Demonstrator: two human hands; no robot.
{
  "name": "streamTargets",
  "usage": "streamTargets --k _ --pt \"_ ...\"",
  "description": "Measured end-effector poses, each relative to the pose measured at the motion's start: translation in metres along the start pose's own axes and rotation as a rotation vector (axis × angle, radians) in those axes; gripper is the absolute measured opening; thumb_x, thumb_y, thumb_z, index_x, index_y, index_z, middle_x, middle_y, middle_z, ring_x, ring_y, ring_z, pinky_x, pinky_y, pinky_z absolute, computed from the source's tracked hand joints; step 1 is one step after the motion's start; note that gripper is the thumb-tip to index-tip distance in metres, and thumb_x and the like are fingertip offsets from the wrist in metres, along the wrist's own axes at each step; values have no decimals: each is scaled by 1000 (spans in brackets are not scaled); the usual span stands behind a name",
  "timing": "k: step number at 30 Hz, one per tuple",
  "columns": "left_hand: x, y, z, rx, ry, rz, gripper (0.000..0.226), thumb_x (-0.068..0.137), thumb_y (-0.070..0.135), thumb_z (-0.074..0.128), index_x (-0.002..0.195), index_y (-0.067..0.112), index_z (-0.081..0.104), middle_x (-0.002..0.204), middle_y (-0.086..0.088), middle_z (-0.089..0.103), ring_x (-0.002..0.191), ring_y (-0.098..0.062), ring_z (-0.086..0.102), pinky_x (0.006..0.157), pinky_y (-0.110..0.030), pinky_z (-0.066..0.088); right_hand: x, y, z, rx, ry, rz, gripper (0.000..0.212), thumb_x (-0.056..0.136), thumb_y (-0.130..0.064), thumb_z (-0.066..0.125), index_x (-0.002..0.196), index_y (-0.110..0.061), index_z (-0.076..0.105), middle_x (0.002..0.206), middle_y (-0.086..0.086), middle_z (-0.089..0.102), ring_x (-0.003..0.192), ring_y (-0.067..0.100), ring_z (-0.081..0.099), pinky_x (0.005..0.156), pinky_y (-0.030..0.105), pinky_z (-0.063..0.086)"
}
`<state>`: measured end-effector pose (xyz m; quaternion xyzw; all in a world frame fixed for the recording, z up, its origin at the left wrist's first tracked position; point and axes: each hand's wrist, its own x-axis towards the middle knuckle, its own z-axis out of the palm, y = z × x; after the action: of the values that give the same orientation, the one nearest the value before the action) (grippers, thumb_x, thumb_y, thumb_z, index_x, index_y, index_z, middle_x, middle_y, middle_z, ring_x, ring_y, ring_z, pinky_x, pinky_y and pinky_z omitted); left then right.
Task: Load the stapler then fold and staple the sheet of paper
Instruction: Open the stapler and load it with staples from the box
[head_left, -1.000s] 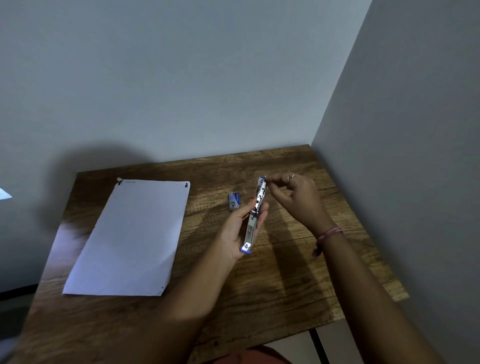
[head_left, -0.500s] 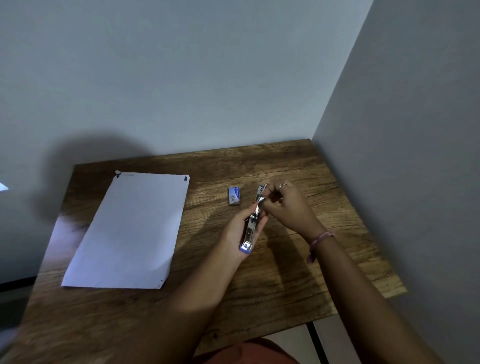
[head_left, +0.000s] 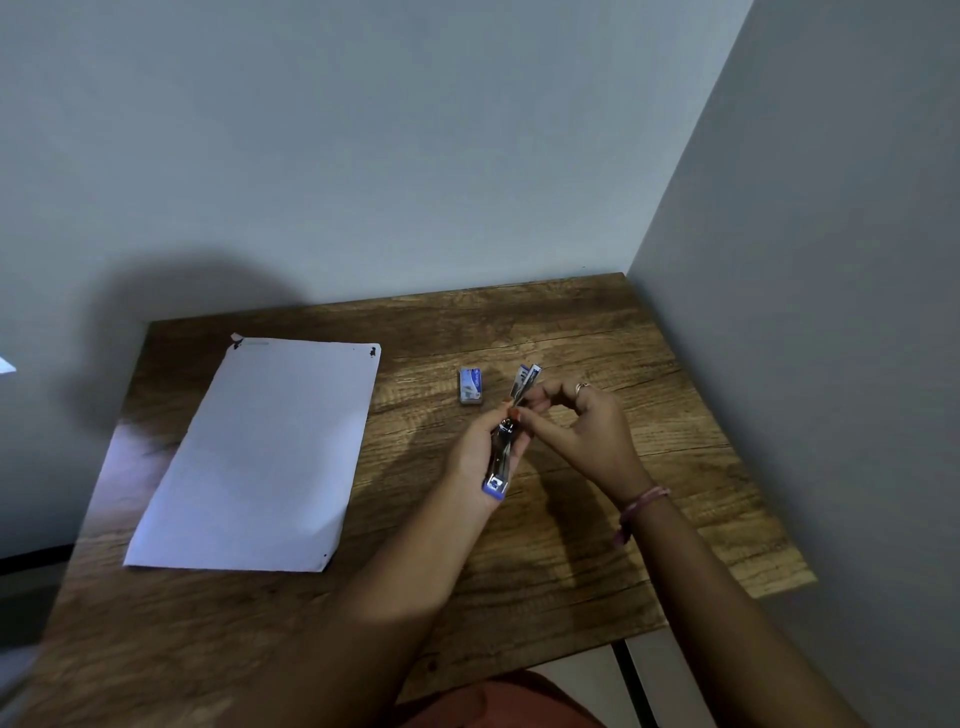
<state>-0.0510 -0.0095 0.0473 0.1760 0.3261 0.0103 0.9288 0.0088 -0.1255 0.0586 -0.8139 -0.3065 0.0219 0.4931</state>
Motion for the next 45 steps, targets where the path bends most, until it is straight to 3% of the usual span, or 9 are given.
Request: streamTargets --k 5,11,15,23,28,32,35,38,45 --pt "1 2 0 39 -56 -35 23 96 10 50 112 -2 63 98 -16 73 82 -18 73 60 -21 58 4 3 2 117 5 115 28 75 -14 78 98 -25 66 79 -5 70 79 9 67 83 25 53" --pt "2 9 -1 21 -58 -44 15 90 12 61 93 -1 67 80 -14 71 67 -17 71 60 -23 60 16 -4 -1 206 -54 168 19 80 -2 71 99 -6 72 93 9 74 86 13 70 81 23 55" --pt "4 11 1 9 -18 -36 11 89 9 61 90 -1 66 73 -13 71 62 -17 71 54 -22 59 18 -10 2 149 -73 150 17 82 -4 70 99 -7 73 95 -1 72 86 0 68 80 15 53" --pt "7 11 7 -13 65 37 12 93 10 57 89 1 63 64 -10 70 48 -13 67 45 -20 54 11 -16 16 161 -15 157 13 77 -6 75 90 -8 75 87 4 74 76 -1 67 71 8 48" --pt "12 22 2 11 23 -27 17 91 17 61 97 1 62 59 -7 64 40 -10 60 34 -17 45 -1 -25 26 -106 -49 -1 15 80 -14 74 95 -14 76 94 1 72 87 8 64 80 12 45" --pt "10 22 -2 5 -20 -32 22 92 17 58 107 2 62 75 -8 64 51 -11 64 48 -19 54 -1 -27 14 -94 -102 -48 22 89 -22 64 109 -18 71 106 -5 66 100 6 59 90 22 46" --pt "8 19 -1 -14 -40 -30 16 92 13 58 99 -1 63 74 -9 64 44 -7 60 46 -14 51 6 -18 -1 -351 -8 -62 26 94 -21 54 117 -20 65 104 -3 60 99 16 56 85 39 46" --pt "6 17 -2 2 -27 -36 18 90 12 61 103 0 63 77 -9 62 41 -5 58 41 -13 50 14 -11 -12 -686 30 -106 30 93 -22 53 121 -27 62 102 2 59 96 23 55 82 41 41" --pt "5 13 -4 28 -39 -46 11 90 10 60 96 2 63 66 -8 66 40 -5 55 41 -11 46 18 -4 -12 -916 15 -204 31 90 -22 53 119 -29 61 104 4 61 96 27 58 91 47 39"
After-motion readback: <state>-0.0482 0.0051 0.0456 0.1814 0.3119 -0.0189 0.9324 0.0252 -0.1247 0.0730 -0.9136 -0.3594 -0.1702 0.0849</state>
